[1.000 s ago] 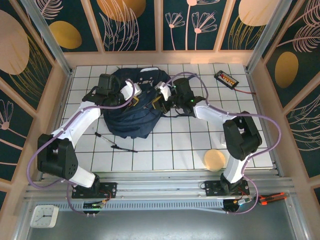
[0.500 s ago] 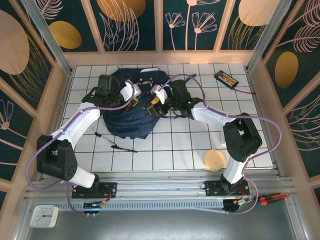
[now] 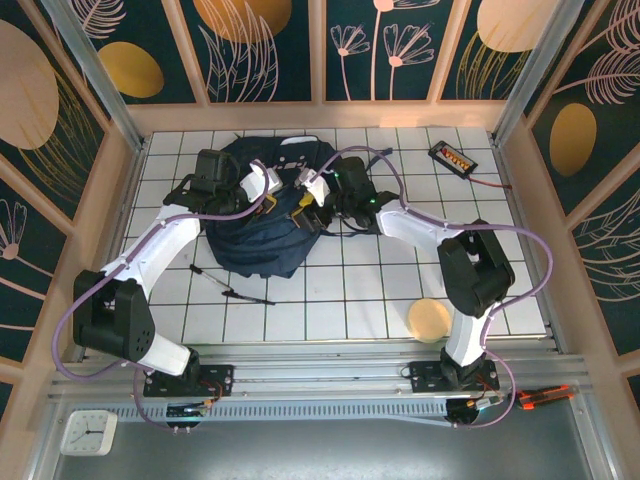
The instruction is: Pack books, pencil case, and school supplies into a backpack
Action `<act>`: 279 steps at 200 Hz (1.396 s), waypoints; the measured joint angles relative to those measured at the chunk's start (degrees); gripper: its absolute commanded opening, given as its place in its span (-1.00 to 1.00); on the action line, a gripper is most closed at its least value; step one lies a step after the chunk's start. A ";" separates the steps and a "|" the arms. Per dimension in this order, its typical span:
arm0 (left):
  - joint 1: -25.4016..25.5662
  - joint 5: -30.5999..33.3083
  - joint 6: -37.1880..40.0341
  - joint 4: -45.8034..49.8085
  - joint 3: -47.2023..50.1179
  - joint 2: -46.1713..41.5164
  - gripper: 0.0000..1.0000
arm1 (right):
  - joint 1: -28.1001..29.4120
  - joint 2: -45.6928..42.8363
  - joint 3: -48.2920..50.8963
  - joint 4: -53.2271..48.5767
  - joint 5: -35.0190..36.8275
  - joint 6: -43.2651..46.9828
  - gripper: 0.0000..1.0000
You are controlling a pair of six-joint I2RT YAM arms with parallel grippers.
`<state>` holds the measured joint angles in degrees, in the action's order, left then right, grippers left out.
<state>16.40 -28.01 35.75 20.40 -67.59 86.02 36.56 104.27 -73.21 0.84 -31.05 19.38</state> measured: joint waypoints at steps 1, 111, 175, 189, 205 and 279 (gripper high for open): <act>0.00 0.00 0.00 0.00 0.00 0.00 -1.00 | 0.00 -0.04 0.04 0.00 0.00 0.00 -0.03; 0.00 -0.02 -0.04 -0.04 -0.02 0.00 -1.00 | 1.86 -4.13 4.15 0.22 2.34 -0.11 -0.18; 0.00 -0.02 -0.26 -0.02 -0.02 0.00 -1.00 | 2.56 -1.97 2.38 0.22 2.40 0.24 -0.29; 0.00 -0.02 -0.42 -0.04 -0.02 0.00 -1.00 | 2.56 -1.95 2.29 0.22 2.54 0.26 -0.39; 0.00 -0.02 -0.44 -0.04 -0.02 0.00 -1.00 | 2.56 -1.77 2.05 0.24 2.56 0.24 -0.52; 0.00 -0.02 -0.44 -0.22 0.00 0.00 -1.00 | 2.99 -1.57 1.81 -0.46 2.97 1.79 -1.00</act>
<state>16.40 -28.03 35.31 20.18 -67.59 86.02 39.55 102.69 -71.40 0.38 -28.08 21.17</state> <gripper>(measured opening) 0.062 0.055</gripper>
